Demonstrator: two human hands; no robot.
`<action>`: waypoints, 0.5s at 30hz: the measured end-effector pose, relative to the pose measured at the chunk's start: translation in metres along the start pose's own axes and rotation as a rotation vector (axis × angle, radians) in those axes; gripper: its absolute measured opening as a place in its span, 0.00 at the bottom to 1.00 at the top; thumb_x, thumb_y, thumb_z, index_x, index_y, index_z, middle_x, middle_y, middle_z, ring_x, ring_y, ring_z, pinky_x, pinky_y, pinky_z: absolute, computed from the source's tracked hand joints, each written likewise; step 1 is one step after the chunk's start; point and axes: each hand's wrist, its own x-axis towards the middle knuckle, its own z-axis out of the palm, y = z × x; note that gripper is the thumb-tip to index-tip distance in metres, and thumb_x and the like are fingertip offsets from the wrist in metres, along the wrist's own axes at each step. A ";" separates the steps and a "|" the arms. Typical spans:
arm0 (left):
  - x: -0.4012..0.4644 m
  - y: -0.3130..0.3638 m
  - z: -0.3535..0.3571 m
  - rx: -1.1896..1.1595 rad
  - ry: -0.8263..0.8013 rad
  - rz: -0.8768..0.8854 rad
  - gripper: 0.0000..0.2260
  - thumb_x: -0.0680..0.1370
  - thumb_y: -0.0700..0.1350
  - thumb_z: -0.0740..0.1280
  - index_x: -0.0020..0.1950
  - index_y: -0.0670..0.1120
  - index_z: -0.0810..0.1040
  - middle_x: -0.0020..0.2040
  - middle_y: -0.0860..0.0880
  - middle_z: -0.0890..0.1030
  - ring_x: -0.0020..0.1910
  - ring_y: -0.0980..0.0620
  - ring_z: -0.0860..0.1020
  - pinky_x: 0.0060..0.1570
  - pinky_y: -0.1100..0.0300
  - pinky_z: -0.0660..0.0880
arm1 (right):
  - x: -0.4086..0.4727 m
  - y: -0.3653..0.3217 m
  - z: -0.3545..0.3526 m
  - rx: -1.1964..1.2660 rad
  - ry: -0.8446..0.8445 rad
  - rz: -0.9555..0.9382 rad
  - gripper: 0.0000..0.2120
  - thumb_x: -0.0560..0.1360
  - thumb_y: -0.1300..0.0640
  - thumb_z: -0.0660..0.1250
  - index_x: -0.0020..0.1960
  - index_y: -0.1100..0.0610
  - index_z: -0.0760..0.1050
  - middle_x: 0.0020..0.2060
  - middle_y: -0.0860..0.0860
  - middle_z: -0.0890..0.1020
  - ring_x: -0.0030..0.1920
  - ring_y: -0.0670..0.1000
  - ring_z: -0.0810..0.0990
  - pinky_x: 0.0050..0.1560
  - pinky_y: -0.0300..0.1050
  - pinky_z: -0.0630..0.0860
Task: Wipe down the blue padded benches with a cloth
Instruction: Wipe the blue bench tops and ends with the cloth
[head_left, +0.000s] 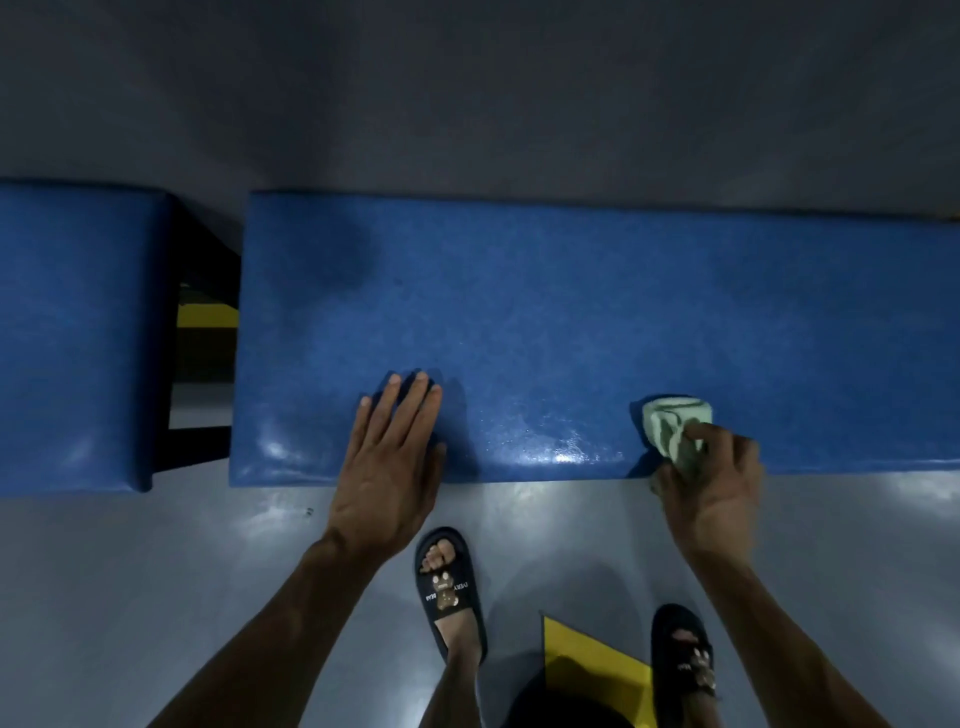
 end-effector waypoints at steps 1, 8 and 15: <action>0.000 -0.001 0.000 -0.004 -0.002 0.003 0.25 0.83 0.50 0.54 0.78 0.42 0.62 0.80 0.46 0.60 0.80 0.45 0.53 0.75 0.37 0.57 | -0.003 -0.005 0.003 0.015 -0.004 0.019 0.20 0.70 0.60 0.72 0.59 0.56 0.71 0.54 0.56 0.69 0.51 0.62 0.73 0.49 0.52 0.73; -0.006 -0.009 -0.001 0.004 -0.021 -0.013 0.25 0.83 0.51 0.53 0.79 0.43 0.60 0.80 0.47 0.58 0.80 0.45 0.52 0.75 0.38 0.56 | -0.053 -0.107 0.059 0.115 -0.065 -0.132 0.22 0.68 0.56 0.69 0.61 0.58 0.73 0.53 0.55 0.71 0.49 0.57 0.72 0.49 0.46 0.68; -0.009 -0.013 -0.006 0.012 -0.024 -0.013 0.25 0.83 0.51 0.53 0.79 0.43 0.60 0.80 0.46 0.59 0.80 0.45 0.52 0.75 0.38 0.57 | -0.037 -0.108 0.044 0.049 -0.236 -0.351 0.24 0.68 0.54 0.66 0.64 0.52 0.69 0.54 0.52 0.70 0.50 0.56 0.72 0.45 0.49 0.75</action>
